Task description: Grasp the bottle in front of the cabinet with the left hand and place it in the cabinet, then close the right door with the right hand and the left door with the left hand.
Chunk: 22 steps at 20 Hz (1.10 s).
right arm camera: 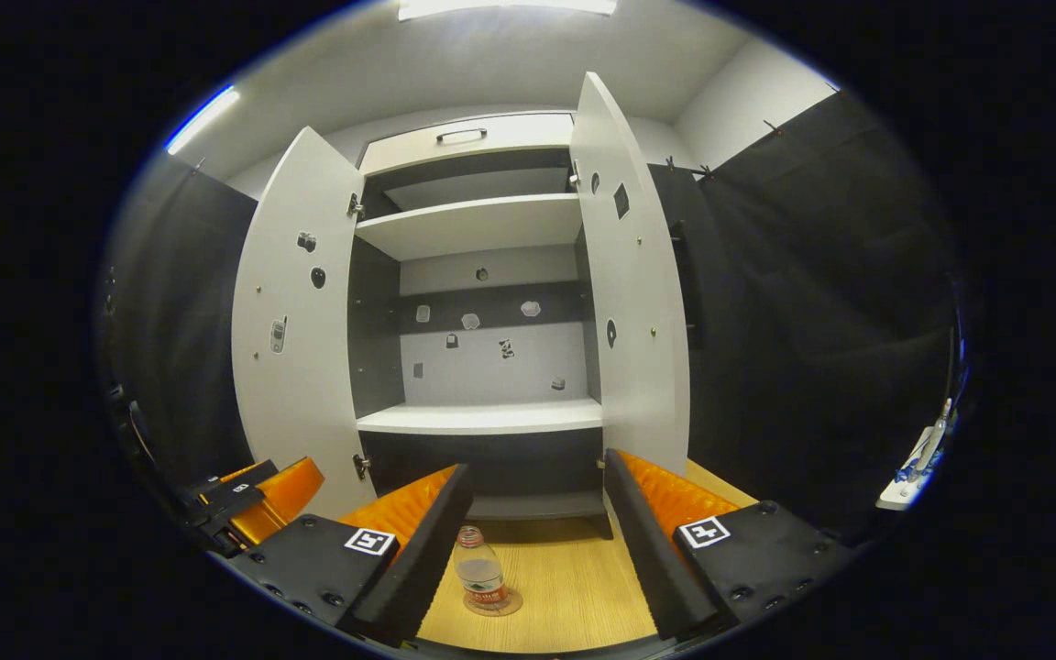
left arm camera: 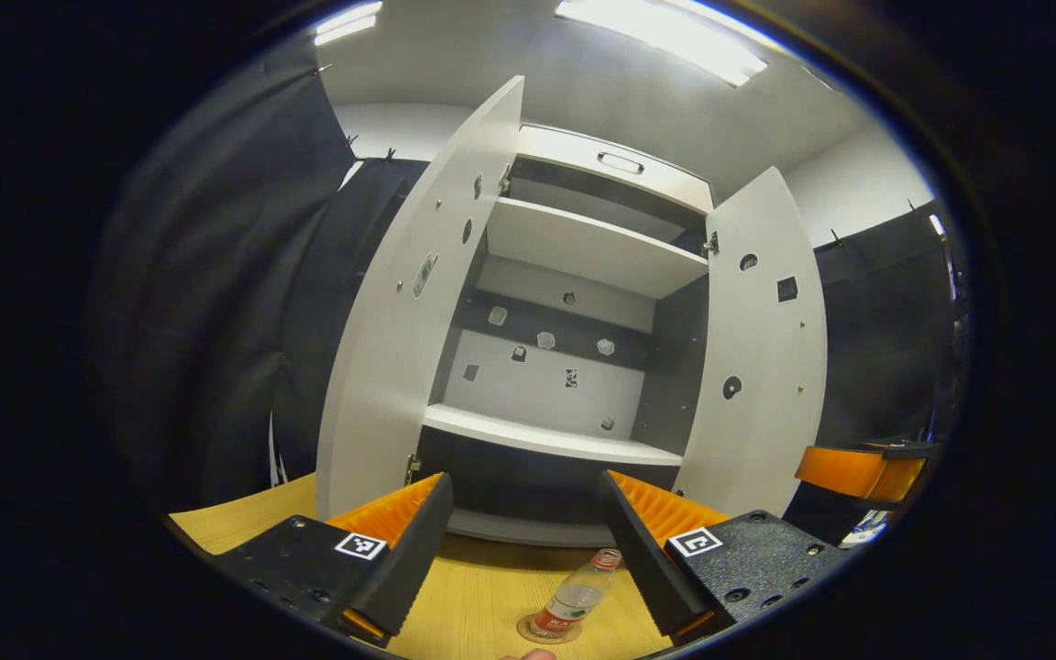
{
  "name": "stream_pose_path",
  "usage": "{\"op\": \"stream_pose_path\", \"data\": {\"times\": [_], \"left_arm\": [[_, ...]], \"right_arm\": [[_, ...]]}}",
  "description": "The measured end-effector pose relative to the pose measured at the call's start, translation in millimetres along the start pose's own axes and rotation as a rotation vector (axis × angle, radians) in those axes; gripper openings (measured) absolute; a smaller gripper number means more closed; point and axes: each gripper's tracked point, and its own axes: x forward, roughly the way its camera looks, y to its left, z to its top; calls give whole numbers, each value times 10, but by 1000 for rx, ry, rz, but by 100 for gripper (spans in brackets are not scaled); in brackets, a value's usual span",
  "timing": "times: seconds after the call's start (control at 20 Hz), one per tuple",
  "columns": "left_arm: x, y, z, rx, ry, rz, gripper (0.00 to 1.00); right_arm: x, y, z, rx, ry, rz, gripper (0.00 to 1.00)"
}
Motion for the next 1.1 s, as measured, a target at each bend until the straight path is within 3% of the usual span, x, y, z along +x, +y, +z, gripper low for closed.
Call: {"op": "stream_pose_path", "data": {"times": [0.25,0.45,0.55,0.75,1.1], "left_arm": [[245,-274,-259,-12,38,-47,94],[284,-709,-965,-77,190,-209,95],[322,-829,-1361,-62,247,-261,95],[456,-710,-2105,-7,341,-241,95],[585,-601,-2648,27,386,-258,95]], "right_arm": [[-65,-124,-142,4,41,-35,97],[-135,-269,-209,-36,69,-85,97],[-157,-333,-256,-48,88,-107,97],[-236,-422,-405,-89,124,-142,97],[-340,-458,-559,-62,187,-186,100]]}}
